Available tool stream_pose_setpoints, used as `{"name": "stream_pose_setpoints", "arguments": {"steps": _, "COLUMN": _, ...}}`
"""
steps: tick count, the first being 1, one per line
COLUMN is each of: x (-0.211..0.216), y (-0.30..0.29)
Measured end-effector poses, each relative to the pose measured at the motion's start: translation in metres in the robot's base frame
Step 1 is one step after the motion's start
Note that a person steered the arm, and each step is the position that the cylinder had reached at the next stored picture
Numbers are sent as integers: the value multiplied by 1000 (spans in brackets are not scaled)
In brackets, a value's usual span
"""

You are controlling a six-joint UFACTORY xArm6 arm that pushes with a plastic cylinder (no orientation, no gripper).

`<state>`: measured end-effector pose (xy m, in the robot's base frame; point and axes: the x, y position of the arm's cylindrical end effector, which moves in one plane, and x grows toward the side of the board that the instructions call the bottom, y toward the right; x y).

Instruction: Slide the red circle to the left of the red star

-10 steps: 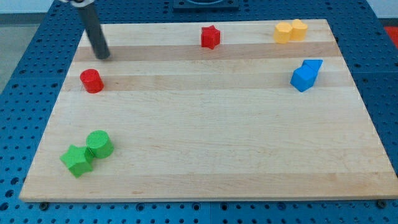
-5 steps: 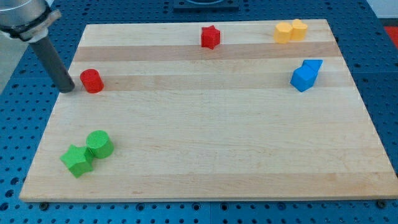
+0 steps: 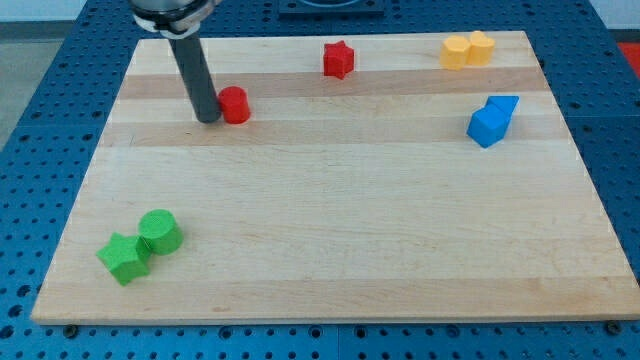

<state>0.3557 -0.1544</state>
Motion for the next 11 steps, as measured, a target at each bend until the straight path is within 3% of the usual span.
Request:
{"name": "stream_pose_setpoints", "arguments": {"steps": 4, "x": -22, "y": 79}}
{"name": "stream_pose_setpoints", "arguments": {"steps": 7, "x": -60, "y": 96}}
{"name": "stream_pose_setpoints", "arguments": {"steps": 11, "x": -79, "y": 98}}
